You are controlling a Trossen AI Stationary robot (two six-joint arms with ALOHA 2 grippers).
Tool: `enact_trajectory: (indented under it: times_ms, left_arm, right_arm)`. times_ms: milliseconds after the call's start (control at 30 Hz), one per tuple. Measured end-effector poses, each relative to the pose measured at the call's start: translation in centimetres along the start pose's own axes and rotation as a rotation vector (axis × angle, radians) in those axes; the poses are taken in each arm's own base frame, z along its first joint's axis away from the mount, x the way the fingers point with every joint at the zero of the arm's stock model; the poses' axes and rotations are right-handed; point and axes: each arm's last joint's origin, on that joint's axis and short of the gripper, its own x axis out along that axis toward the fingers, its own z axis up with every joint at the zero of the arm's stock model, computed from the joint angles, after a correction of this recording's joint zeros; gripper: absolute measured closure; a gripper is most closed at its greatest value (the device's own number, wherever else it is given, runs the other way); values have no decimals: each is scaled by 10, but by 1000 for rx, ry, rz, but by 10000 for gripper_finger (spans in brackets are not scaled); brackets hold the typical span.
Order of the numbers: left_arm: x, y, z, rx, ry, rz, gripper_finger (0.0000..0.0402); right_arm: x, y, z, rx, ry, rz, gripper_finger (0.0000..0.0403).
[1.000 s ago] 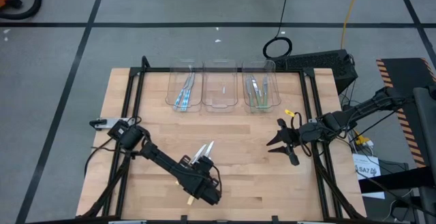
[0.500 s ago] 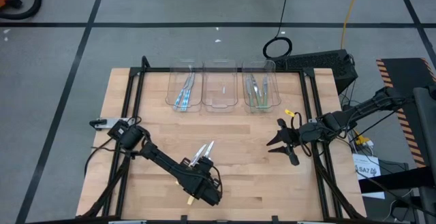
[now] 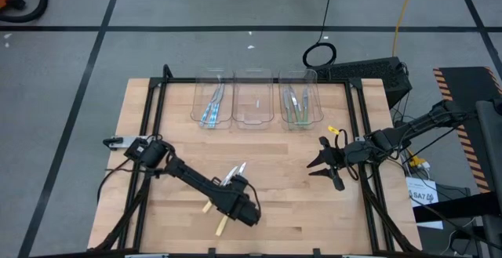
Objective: Sort silverware by color (type)
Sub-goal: Put the yellow knife into the middle transparent bin
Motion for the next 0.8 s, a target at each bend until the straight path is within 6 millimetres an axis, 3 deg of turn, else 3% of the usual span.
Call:
enact_trajectory:
  times_ms: [400,667,800]
  left_arm:
    - [1,0,4,-16,4,-2,350]
    - [3,1,9,-17,-54,15,256]
    - [4,2,12,-5,-97,25,233]
  right_arm:
    - [0,0,0,0,0,0,287]
    - [0,0,0,4,0,0,287]
    - [0,0,0,4,0,0,287]
